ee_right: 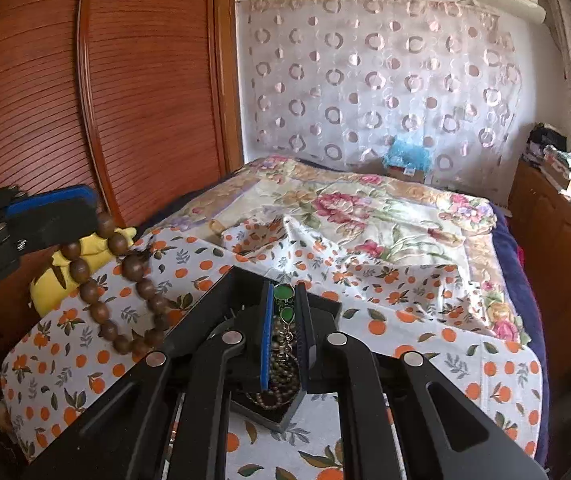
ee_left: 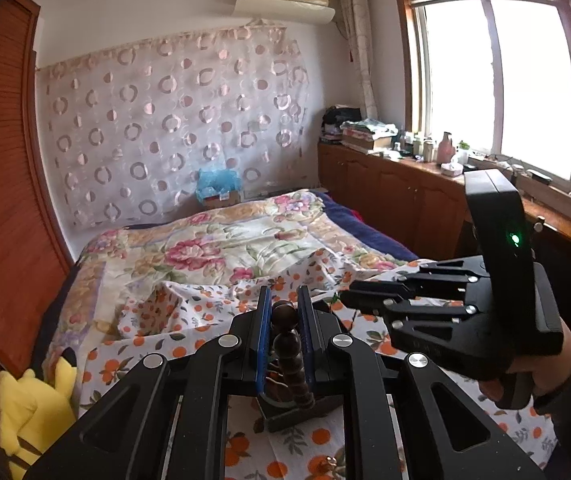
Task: Organize jewelry
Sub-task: 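Carry both items to the black box while the right tool opens, dropping the earring inside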
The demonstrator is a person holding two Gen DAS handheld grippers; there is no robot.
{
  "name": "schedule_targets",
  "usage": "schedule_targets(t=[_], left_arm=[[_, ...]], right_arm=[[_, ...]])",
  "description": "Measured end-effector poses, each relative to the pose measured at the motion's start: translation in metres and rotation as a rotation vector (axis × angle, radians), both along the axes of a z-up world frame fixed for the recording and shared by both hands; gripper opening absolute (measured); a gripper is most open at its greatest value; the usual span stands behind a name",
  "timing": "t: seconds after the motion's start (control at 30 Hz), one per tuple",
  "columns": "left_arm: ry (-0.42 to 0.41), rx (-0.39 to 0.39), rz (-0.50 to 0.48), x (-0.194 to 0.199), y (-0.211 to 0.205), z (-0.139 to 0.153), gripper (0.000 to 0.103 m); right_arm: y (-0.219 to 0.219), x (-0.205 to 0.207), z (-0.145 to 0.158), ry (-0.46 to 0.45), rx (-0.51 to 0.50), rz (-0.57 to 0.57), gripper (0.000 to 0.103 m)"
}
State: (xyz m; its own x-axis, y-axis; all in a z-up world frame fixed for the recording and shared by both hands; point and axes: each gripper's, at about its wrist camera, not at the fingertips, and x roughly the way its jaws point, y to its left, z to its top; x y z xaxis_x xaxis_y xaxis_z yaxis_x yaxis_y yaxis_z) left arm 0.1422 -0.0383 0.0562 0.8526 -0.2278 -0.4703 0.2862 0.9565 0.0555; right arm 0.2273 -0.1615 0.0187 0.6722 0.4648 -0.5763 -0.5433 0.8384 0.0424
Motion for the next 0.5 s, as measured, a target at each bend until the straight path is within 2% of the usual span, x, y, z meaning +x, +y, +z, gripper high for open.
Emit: schedule_targets(t=[0.2,0.27,0.3,0.5], left_arm=[[0.05,-0.011,0.0,0.017,-0.001,-0.013,0.012],[0.059,-0.008,0.001,0.022,-0.002,-0.017,0.012],[0.063,-0.004,0.001,0.025,-0.002,-0.019,0.012],[0.09,0.01,0.011,0.044,-0.009,-0.03,0.012]], right_arm=[[-0.002,0.003,-0.022,0.045,0.009,-0.006,0.013],[-0.004,0.002,-0.028,0.052,0.009,-0.006,0.024],[-0.007,0.001,-0.03,0.055,0.012,-0.007,0.034],[-0.024,-0.002,-0.042,0.077,0.01,-0.041,0.035]])
